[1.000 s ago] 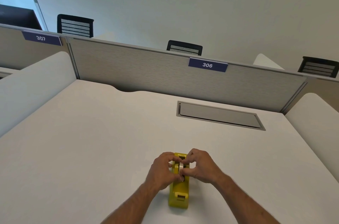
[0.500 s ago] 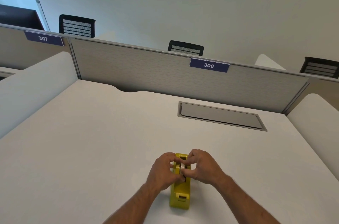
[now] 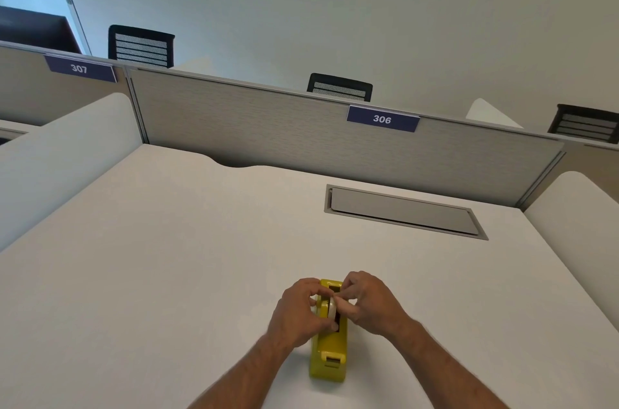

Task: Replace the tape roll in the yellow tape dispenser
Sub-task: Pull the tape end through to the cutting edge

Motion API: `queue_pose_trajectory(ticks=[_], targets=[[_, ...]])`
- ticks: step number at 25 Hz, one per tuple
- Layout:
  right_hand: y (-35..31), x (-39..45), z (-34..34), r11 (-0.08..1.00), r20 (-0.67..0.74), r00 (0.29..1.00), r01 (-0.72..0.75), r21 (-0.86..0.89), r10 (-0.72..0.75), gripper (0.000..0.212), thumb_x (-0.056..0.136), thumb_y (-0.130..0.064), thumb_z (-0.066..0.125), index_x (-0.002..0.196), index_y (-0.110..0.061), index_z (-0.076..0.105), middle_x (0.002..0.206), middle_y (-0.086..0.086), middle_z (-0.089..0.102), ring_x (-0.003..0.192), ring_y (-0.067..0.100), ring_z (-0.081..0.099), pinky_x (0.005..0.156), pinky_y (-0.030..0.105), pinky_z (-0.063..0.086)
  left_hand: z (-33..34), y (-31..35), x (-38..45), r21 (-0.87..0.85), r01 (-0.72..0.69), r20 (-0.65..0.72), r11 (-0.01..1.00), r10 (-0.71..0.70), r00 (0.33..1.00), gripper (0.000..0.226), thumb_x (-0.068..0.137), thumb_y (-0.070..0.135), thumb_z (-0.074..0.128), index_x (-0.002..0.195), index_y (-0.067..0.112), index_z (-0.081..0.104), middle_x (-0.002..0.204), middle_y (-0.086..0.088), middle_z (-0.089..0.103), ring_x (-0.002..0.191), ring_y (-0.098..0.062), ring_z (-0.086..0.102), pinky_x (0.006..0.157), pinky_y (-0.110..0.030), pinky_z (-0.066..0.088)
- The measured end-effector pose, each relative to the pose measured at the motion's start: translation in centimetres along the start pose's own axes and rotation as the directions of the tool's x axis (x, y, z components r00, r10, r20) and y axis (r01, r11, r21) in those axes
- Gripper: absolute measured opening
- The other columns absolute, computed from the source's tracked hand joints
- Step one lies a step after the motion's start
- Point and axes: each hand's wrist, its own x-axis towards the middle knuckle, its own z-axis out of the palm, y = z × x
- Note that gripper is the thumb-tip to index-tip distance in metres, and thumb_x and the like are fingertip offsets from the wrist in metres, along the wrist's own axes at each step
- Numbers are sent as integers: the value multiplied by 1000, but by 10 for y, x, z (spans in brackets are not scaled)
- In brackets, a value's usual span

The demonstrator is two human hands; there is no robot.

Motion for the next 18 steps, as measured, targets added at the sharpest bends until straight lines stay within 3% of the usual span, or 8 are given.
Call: queue_pose_trajectory(ticks=[5,10,18], targets=[[2,-5,1,1000,-1,1000,-6,15,6,37,74,-56,62,101,-35,76,83,-15,56,83,8,53,69,26,48,-1,-1,0,-25,-5,-4,1000,5,1000,57,49,32,94,100,39,69,127,17,52,100,-10,61,72,-14,51],[1,-3,1,1000,0,1000,10,27,-10,25,83,-45,63,99,-32,78,83,-13,57,84,8,53,68,29,48,-1,1,-1,-24,12,-2,1000,-12,1000,57,50,32,94,95,47,63,123,20,49,100,-10,60,71,-14,50],[3,-3,2,999,9,1000,24,39,-25,22,91,-39,60,101,-30,77,90,-6,63,86,10,54,71,32,50,0,-1,0,-10,26,-13,1000,-26,1000,63,50,34,95,107,38,68,136,13,52,103,-12,61,73,-16,50]])
